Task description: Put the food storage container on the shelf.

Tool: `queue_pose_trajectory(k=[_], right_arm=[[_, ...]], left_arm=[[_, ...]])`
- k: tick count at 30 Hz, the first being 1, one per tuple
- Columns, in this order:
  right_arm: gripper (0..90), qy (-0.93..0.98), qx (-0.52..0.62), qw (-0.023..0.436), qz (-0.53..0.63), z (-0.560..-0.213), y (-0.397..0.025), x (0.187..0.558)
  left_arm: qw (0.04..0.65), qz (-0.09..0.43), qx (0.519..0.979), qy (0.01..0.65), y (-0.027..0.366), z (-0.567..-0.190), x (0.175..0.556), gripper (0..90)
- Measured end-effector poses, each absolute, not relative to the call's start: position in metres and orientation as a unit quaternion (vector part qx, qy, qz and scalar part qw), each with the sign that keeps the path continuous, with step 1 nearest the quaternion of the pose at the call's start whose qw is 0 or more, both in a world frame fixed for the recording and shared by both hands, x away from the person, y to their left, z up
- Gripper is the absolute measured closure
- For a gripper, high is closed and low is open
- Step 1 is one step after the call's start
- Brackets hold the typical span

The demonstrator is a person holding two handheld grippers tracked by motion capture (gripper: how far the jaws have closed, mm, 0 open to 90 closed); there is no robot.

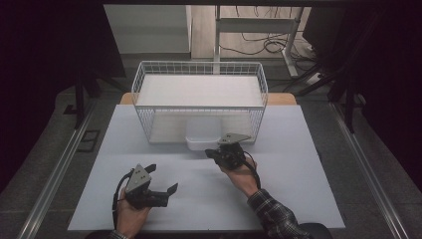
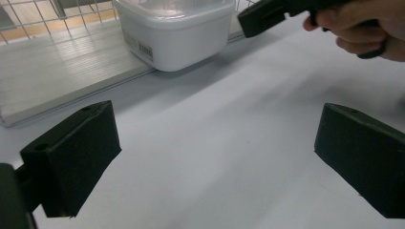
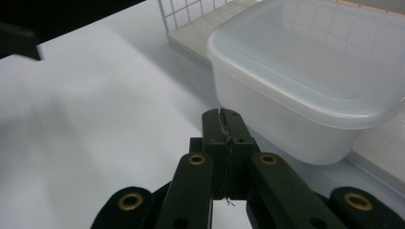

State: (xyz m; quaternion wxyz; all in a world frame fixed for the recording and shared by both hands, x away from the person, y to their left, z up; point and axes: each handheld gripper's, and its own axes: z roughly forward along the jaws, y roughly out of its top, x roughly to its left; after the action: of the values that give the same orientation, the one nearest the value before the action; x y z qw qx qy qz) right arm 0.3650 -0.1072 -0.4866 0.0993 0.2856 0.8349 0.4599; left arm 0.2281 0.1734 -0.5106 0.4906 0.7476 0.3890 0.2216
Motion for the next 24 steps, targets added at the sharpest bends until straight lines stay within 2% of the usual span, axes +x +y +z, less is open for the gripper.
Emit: queue_pose_trajectory(k=[14, 24], right_arm=[[89.2, 0.836, 0.310, 0.099, 0.442, -0.507, -0.091, 0.394], [89.2, 0.835, 0.314, 0.109, 0.438, -0.508, -0.087, 0.406]], left_arm=[[0.488, 0.228, 0.744, 0.395, 0.181, -0.514, 0.220, 0.2], [0.491, 0.221, 0.744, 0.395, 0.181, -0.515, 0.222, 0.2]])
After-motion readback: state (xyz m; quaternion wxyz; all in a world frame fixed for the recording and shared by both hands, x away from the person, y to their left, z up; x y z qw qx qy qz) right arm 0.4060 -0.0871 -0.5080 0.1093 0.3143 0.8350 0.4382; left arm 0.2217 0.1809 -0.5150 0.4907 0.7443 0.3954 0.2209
